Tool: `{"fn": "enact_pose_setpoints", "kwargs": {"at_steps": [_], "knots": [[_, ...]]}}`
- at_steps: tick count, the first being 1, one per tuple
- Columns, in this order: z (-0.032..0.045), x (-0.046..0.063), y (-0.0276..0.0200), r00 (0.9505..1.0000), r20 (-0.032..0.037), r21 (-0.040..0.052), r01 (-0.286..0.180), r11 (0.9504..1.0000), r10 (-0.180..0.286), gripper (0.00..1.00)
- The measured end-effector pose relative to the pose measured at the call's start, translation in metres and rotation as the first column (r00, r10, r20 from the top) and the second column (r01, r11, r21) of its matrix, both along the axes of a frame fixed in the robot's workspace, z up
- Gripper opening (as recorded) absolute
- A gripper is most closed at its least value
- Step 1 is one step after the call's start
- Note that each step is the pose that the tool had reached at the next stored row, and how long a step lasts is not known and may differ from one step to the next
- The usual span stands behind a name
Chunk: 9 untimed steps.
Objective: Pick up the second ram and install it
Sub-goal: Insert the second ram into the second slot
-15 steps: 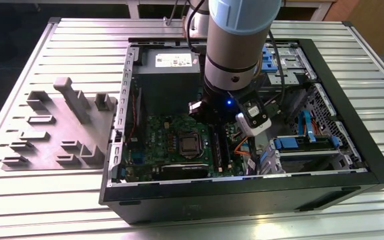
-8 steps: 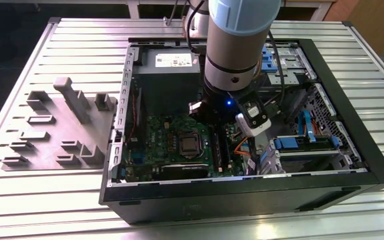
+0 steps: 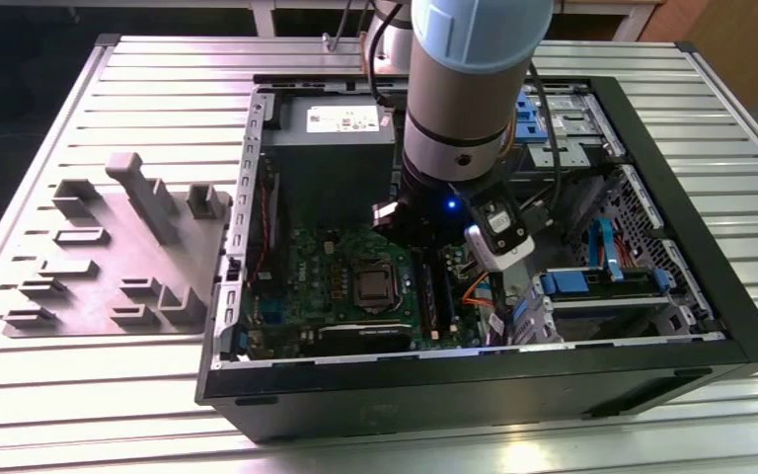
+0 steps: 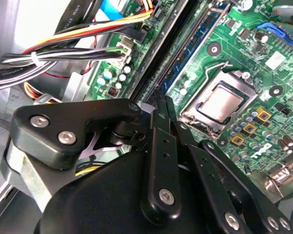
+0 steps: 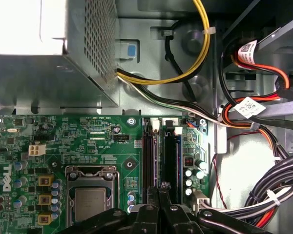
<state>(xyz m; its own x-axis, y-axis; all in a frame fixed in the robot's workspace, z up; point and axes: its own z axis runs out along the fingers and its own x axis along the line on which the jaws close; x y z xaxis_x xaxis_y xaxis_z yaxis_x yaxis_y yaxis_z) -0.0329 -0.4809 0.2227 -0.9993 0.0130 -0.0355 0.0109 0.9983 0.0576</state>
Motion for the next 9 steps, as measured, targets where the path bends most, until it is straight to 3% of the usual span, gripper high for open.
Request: {"fn": "enact_pose_setpoints", "kwargs": {"at_steps": [9], "knots": [[-0.0035,0.0,0.0,1.0,0.0001,0.0006,0.0,1.0,0.0,0.11]]}}
